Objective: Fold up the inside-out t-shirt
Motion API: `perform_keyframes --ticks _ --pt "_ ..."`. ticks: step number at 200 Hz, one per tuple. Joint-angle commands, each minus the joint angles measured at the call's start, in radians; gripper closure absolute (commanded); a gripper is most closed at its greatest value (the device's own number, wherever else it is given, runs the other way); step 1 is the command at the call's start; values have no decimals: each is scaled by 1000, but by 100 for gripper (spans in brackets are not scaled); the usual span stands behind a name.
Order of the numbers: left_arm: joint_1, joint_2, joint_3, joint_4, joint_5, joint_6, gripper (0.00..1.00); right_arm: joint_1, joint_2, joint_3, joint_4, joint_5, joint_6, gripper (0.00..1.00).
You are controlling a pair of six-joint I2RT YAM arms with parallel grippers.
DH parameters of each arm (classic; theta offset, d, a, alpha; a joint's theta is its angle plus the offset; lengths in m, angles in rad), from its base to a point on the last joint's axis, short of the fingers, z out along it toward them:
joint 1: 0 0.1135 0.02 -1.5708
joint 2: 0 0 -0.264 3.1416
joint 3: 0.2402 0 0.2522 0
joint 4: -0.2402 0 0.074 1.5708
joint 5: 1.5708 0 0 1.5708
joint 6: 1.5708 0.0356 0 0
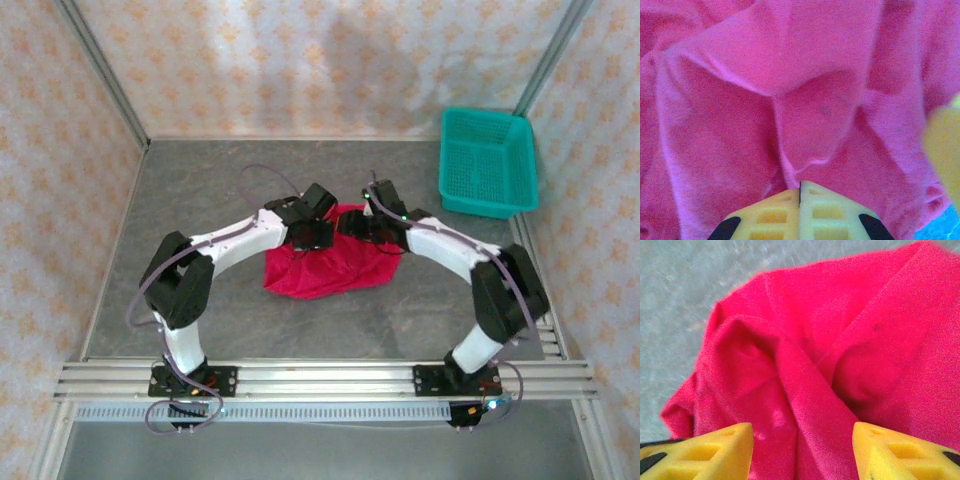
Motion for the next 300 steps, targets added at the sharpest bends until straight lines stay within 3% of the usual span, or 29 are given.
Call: perform_keyframes --ticks 1,12,25,36,42,59,77,97,131,175,194,225,264,288,300 --pt "19 -19 -49 34 8 -29 100 -1 79 77 -82 -37 -60 47" --pt "27 -31 -67 55 23 -38 100 -3 115 108 -105 -11 -73 54" --pt "34 -61 -94 98 43 -51 100 -8 141 137 -131 8 -87 81" --pt "37 -94 -124 150 58 -66 76 -13 138 149 -146 10 -87 100" --pt "37 -111 -138 184 69 -74 65 -15 122 148 -149 4 -83 100" --pt "37 -159 -197 322 123 -108 47 -15 59 126 -139 -23 -69 100" --pt "37 -172 -246 467 192 -137 43 -17 -23 83 -111 -63 -47 100" --pt "37 -143 -244 492 210 -131 42 -23 -93 37 -70 -118 -7 100" --pt "37 -79 -242 523 224 -127 46 -35 -143 -12 -22 -181 52 100" --pt "37 -44 -248 537 206 -124 75 -98 -208 -91 52 -216 125 100" --pt "42 -31 -232 499 181 -103 100 -150 -270 -161 114 -263 169 100" --pt "54 -43 -214 477 190 -103 100 -244 -360 -299 132 -277 153 100" --pt "52 -114 -207 496 224 -147 100 -277 -323 -369 24 -147 32 100" --pt "41 -135 -205 521 250 -177 100 -256 -348 -314 -58 -137 38 73" --pt "33 -135 -200 519 257 -181 100 -227 -402 -281 -101 -100 42 69"
